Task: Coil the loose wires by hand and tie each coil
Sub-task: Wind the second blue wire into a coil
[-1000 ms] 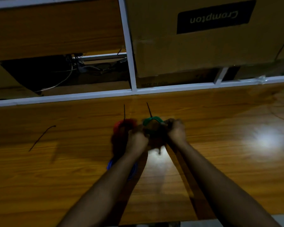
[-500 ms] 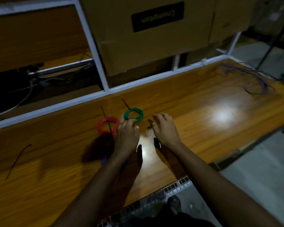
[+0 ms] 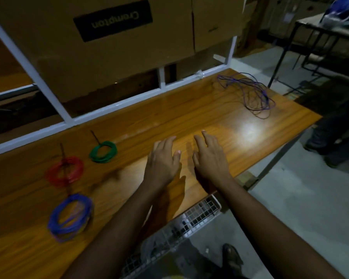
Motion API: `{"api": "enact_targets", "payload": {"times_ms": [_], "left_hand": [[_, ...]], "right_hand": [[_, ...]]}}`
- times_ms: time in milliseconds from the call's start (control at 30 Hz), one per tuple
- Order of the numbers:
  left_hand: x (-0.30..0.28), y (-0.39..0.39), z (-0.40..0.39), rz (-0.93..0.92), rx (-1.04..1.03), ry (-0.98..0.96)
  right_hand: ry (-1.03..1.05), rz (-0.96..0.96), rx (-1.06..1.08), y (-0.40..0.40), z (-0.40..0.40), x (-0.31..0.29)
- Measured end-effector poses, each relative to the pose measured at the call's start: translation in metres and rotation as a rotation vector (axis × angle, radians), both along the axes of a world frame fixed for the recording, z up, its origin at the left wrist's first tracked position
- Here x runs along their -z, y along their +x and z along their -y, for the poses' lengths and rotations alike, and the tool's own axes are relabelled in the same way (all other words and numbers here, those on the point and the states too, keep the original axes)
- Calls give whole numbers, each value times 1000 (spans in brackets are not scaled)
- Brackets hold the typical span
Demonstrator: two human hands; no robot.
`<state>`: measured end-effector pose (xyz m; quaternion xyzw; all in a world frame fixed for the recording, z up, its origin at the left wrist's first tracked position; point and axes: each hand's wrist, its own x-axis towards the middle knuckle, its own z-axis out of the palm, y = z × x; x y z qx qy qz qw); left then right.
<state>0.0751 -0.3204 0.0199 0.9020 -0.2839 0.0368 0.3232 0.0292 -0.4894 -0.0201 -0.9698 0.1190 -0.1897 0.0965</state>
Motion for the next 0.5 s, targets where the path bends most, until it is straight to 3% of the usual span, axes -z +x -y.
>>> {"api": "enact_targets", "payload": {"times_ms": [300,500], "left_hand": [[22,-14,182,-168,-40,47],[25,-24,222,-187,-84,62]], "right_hand": [[197,-31,97,5,220,16],[14,-231,177,38,307,11]]}}
